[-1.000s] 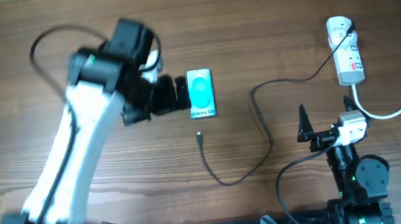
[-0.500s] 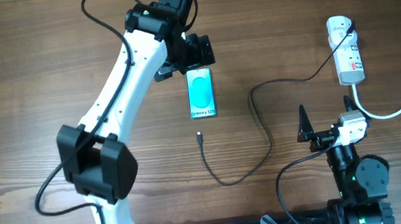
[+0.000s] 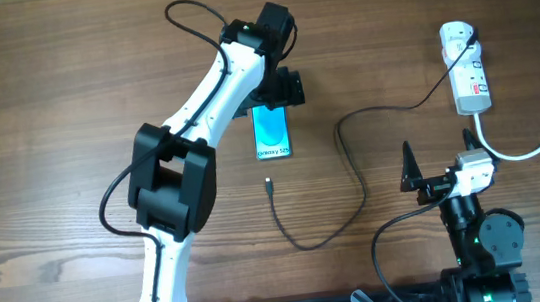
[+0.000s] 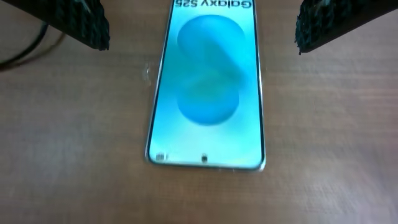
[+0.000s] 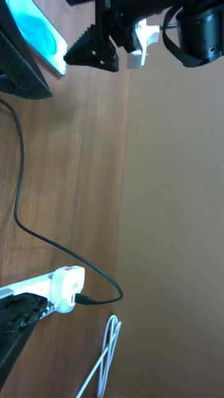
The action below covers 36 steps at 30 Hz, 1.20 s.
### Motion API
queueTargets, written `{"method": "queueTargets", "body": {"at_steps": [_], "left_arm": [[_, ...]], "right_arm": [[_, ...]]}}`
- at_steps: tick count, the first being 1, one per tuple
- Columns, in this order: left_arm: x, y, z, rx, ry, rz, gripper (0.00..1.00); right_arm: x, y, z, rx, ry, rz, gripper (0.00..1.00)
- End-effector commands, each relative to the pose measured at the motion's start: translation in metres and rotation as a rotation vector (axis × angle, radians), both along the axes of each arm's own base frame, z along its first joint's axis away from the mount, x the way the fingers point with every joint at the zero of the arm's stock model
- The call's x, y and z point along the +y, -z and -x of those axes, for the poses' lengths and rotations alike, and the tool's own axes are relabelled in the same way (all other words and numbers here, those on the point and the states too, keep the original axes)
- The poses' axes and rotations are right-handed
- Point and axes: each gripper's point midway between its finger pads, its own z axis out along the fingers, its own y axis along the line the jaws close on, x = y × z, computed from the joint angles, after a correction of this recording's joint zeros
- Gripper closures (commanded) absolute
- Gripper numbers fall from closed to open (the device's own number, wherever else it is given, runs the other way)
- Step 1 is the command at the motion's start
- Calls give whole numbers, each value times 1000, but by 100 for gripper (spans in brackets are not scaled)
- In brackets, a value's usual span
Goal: Plug charger to phone and switch on socket
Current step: 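Move the left gripper over the Galaxy phone and lower it, then close the left gripper on the phone's top edge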
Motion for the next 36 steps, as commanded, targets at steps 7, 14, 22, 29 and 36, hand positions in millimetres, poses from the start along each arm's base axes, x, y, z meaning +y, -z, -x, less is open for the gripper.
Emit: {"method": "queueTargets", "body": {"at_steps": [7, 14, 22, 29, 36], "left_arm": [[1, 1, -17, -69, 14, -30, 0], [1, 1, -18, -75, 14, -31, 0], [2, 7, -18, -75, 12, -30, 0], [9, 47, -6, -51, 12, -44, 0], [3, 64, 6, -46, 40, -61, 0]], "right_arm": [[-1, -1, 0, -7, 5, 9, 0], [-1, -1, 0, -7, 5, 9, 0], [-1, -1, 0, -7, 5, 9, 0], [-1, -1, 0, -7, 5, 9, 0], [-1, -1, 0, -7, 5, 9, 0]]}}
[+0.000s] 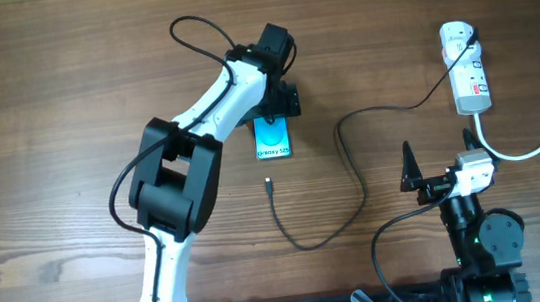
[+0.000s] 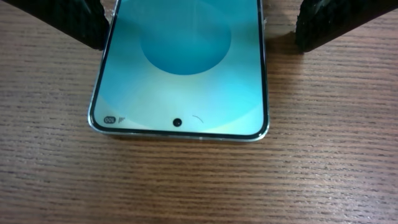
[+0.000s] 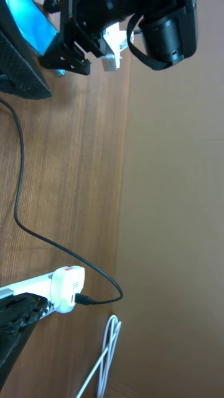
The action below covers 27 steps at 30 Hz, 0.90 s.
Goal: Plug charger to phone and switch on socket
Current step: 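Close the left gripper on the phone's top edge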
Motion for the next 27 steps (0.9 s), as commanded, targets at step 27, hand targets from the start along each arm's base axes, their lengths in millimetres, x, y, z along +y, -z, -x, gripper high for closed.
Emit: {"method": "queueTargets", "body": {"at_steps": [27], "left_arm": [[3, 9, 28, 83, -48, -36, 21]], "right_arm": [[-1, -1, 0, -7, 5, 9, 1]]}}
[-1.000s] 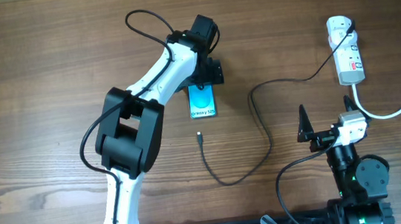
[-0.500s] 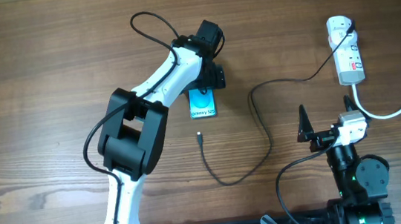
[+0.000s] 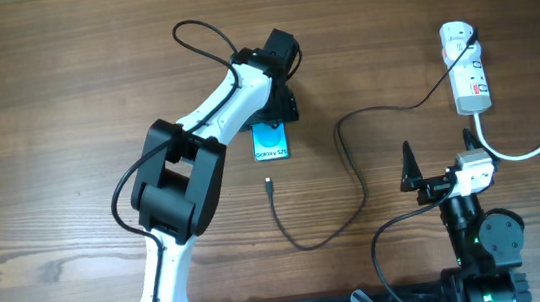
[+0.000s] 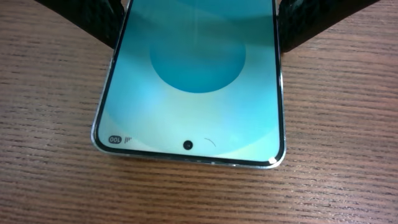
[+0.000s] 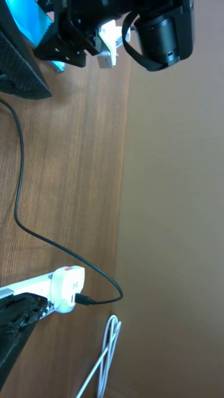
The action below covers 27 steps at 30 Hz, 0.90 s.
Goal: Plug charger to phone and switch on socket
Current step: 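Close the left gripper on the phone's top edge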
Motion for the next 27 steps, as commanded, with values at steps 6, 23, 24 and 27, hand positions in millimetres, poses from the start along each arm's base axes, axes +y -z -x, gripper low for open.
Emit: {"method": "queueTargets", "body": {"at_steps": [6, 23, 24, 27], "left_arm": [[-12, -49, 11, 3, -3, 111, 22], [0, -20, 13, 25, -2, -4, 0], [1, -15, 14, 33, -2, -10, 0], [1, -8, 14, 43, -2, -16, 0]], "right_arm": [[-1, -1, 0, -8, 5, 9, 0], [-1, -1, 0, -8, 5, 9, 0], [-1, -1, 0, -8, 5, 9, 0], [-1, -1, 0, -8, 5, 9, 0]]}}
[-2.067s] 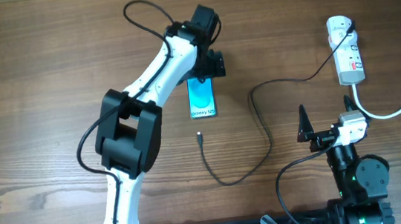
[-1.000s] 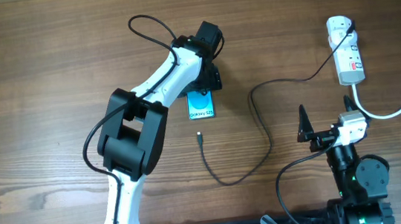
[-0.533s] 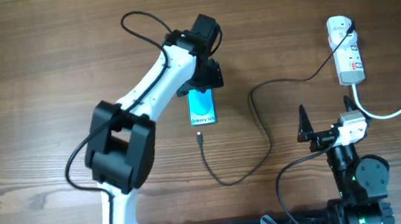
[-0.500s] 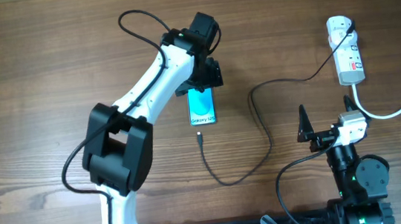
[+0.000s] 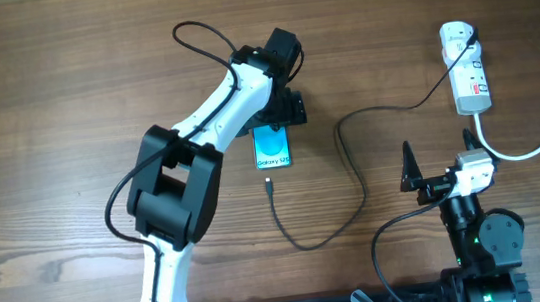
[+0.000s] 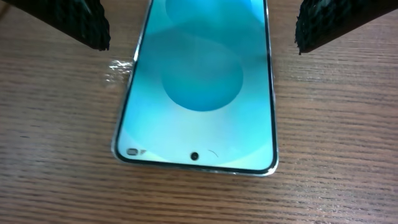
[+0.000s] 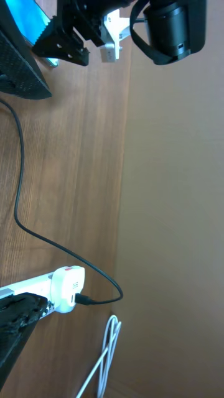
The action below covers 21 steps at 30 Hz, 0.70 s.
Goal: Plug charger to phone and switch on socket
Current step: 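Close the left gripper on the phone's top edge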
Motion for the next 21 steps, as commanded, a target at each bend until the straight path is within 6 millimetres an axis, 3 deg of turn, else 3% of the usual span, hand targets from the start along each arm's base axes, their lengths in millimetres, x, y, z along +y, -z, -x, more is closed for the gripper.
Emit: {"method": "queueTargets", "body": {"at_steps": [1, 6, 15, 19, 21], "left_arm": [[4, 12, -2, 5, -5, -33, 0], [7, 33, 3, 48, -5, -59, 0], [10, 34, 16, 105, -4, -63, 9], [10, 34, 16, 108, -3, -66, 15], [10, 34, 16, 108, -4, -66, 25]], "right_arm": [[-1, -1, 0, -7, 5, 10, 0], [-1, -1, 0, -7, 5, 9, 0], [-1, -1, 0, -7, 5, 9, 0], [-1, -1, 0, -7, 5, 9, 0], [-1, -1, 0, -7, 5, 9, 0]]}}
